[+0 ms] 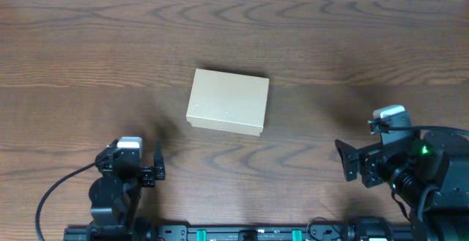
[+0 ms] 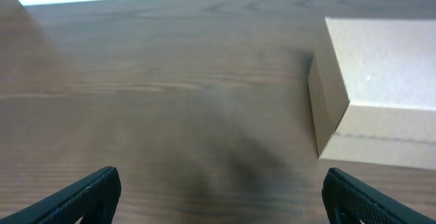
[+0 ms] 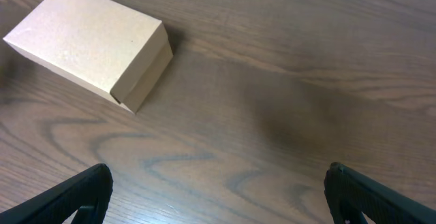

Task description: Pack container

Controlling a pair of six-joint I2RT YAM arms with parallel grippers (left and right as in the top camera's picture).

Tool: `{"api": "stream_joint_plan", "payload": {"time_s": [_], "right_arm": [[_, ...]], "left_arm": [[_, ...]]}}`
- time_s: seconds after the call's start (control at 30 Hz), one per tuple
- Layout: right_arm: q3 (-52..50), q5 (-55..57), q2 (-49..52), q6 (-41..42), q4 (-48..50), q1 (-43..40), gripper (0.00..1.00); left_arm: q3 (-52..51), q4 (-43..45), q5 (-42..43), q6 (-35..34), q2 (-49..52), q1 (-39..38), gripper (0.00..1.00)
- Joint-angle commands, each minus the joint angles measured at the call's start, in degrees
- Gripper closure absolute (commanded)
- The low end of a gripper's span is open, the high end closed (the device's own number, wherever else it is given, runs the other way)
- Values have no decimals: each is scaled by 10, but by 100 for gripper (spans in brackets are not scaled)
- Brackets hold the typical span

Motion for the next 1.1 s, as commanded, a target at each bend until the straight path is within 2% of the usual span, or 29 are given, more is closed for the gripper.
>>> {"api": "stream_joint_plan", "payload": {"time_s": [0.0,0.27,0.47,1.07], "right_arm": [[-2,3,-1,6,1,-8,1],[-2,3,-1,6,1,-8,1],[-2,3,-1,6,1,-8,1],[-2,3,-1,6,1,-8,1]], "left_arm": [[-15,2,-14,10,-10,-4,5],[-55,2,-31,11,-26,-3,5],[-62,2,-75,15,-26,-3,5],[-62,2,-71,15,-26,-3,5]]}}
